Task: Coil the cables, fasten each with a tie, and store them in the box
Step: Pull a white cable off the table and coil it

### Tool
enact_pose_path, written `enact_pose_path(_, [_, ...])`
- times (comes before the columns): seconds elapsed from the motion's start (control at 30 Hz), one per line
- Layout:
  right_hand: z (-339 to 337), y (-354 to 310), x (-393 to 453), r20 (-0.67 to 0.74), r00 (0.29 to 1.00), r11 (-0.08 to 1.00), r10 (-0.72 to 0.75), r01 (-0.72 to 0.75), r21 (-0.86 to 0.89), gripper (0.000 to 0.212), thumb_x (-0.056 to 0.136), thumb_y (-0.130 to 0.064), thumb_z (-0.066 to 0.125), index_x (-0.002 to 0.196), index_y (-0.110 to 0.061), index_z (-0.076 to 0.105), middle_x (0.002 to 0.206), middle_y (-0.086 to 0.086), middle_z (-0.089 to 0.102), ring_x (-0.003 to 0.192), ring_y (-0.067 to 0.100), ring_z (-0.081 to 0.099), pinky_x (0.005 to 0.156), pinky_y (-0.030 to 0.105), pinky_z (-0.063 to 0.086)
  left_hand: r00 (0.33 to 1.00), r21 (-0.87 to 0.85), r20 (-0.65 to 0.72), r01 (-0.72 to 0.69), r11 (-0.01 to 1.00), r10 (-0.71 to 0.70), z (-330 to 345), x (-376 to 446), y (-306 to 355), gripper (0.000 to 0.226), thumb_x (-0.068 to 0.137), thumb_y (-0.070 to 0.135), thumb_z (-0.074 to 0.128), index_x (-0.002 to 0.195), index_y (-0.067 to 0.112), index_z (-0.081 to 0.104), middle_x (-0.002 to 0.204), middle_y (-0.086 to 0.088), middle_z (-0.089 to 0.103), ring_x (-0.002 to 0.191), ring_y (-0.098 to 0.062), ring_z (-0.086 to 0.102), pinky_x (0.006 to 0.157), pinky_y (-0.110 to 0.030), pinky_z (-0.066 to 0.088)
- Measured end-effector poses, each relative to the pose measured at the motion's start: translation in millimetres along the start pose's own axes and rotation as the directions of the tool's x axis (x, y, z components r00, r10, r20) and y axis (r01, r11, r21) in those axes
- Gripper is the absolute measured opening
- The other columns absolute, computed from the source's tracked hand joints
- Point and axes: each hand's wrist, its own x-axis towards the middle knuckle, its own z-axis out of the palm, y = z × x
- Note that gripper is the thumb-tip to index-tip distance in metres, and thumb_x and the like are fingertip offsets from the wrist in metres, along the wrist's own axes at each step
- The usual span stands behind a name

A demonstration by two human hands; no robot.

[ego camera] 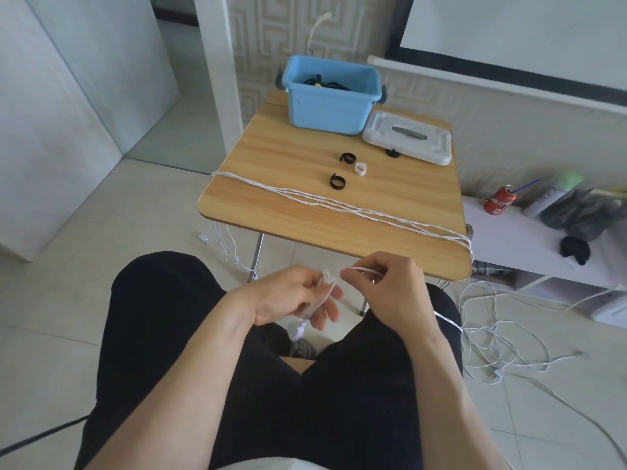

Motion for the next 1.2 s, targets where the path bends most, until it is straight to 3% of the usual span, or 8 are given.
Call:
enact_pose_path(0.23, [19.8, 18.6, 2.3, 0.151, 0.988, 0.991, 0.013, -0.032, 0.127, 0.027, 0.095, -0.038, 0.068, 0.074, -0.021, 0.072, 0.056, -0.006, 0.059, 0.049, 0.008, 0.046, 0.05, 0.023, 0.037, 0.983, -0.311, 0.179, 0.013, 0.95, 0.046, -2.9, 4.7, 0.6, 0.041, 0.106, 0.036, 0.037, 0.072, 0.017, 0.051, 0.051, 0.008, 0.026, 0.043, -0.009, 0.018, 0.043, -0.022, 0.02])
enact_pose_path(0.4, [32.6, 29.8, -6.7, 0.244, 0.97, 0.997, 0.016, -0.033, 0.067, 0.029, 0.104, -0.029, 0.052, 0.081, -0.031, 0.069, 0.057, -0.01, 0.055, 0.045, 0.005, 0.041, 0.047, 0.016, 0.034, 0.97, -0.812, -0.22, -0.239, 0.532, 0.1, -10.5, 12.5, 3.2, 0.046, 0.108, 0.035, 0.029, 0.071, 0.017, 0.049, 0.05, 0.009, 0.026, 0.039, -0.008, 0.023, 0.042, -0.022, 0.021])
enact_pose_path(0.5, [34.4, 34.7, -10.1, 0.31, 0.95, 0.999, 0.04, -0.039, -0.009, 0.024, 0.105, -0.03, 0.051, 0.101, -0.025, 0.074, 0.069, -0.006, 0.06, 0.049, 0.003, 0.047, 0.05, 0.013, 0.04, 0.871, -0.806, -0.487, -0.478, 0.348, 0.067, -18.3, 15.2, 3.9, 0.04, 0.109, 0.033, 0.031, 0.079, 0.014, 0.049, 0.06, 0.005, 0.034, 0.049, -0.012, 0.03, 0.054, -0.024, 0.036])
enact_pose_path(0.7, [29.4, 26.9, -19.8, 0.449, 0.891, 0.992, 0.058, -0.001, -0.125, 0.022, 0.102, -0.032, 0.056, 0.102, -0.024, 0.076, 0.076, -0.018, 0.063, 0.075, 0.006, 0.064, 0.063, 0.016, 0.048, 0.68, -0.424, -0.73, -0.52, 0.742, 0.06, -22.1, 19.4, -8.4, 0.018, 0.088, 0.022, 0.063, 0.086, 0.015, 0.046, 0.064, 0.006, 0.041, 0.06, -0.012, 0.042, 0.072, -0.029, 0.042])
enact_pose_path(0.8, [27.7, 9.6, -22.8, 0.555, 0.832, 0.985, 0.009, 0.087, -0.147, 0.021, 0.099, -0.036, 0.06, 0.101, -0.025, 0.078, 0.085, -0.02, 0.067, 0.08, -0.004, 0.062, 0.072, 0.012, 0.045, 0.689, -0.307, -0.721, -0.405, 0.861, 0.068, -8.5, 22.2, -6.9, 0.028, 0.079, 0.029, 0.063, 0.099, 0.017, 0.047, 0.059, 0.003, 0.044, 0.062, -0.013, 0.045, 0.083, -0.033, 0.04])
enact_pose_path(0.97, [22.1, -6.5, -27.7, 0.691, 0.72, 0.953, 0.068, 0.159, -0.259, 0.052, 0.097, -0.029, 0.059, 0.047, -0.041, 0.056, 0.05, -0.021, 0.056, 0.051, -0.002, 0.053, 0.056, 0.014, 0.038, 0.672, -0.56, -0.734, -0.521, 0.644, -0.095, 3.3, 28.0, -0.8, 0.017, 0.095, 0.016, 0.059, 0.085, 0.011, 0.047, 0.061, 0.005, 0.043, 0.058, -0.013, 0.042, 0.072, -0.03, 0.041])
enact_pose_path(1.1, [23.9, 1.2, -28.6, 0.676, 0.717, 0.922, 0.171, 0.125, -0.367, 0.033, 0.096, -0.029, 0.059, 0.07, -0.016, 0.072, 0.07, -0.001, 0.067, 0.068, 0.022, 0.062, 0.066, 0.037, 0.053, 0.691, -0.702, -0.708, -0.665, 0.255, -0.147, -22.2, 20.5, -3.1, 0.023, 0.097, 0.023, 0.052, 0.079, 0.014, 0.042, 0.068, 0.0, 0.039, 0.055, -0.017, 0.038, 0.068, -0.032, 0.038])
enact_pose_path(1.2, [23.6, 2.7, -26.9, 0.634, 0.767, 0.959, 0.098, 0.097, -0.266, 0.024, 0.097, -0.033, 0.06, 0.092, -0.022, 0.08, 0.082, -0.007, 0.074, 0.076, 0.014, 0.069, 0.072, 0.031, 0.057, 0.635, -0.638, -0.752, -0.634, 0.438, -0.177, -23.6, 19.7, -9.9, 0.025, 0.099, 0.023, 0.051, 0.077, 0.015, 0.043, 0.064, 0.002, 0.039, 0.054, -0.016, 0.039, 0.069, -0.032, 0.039])
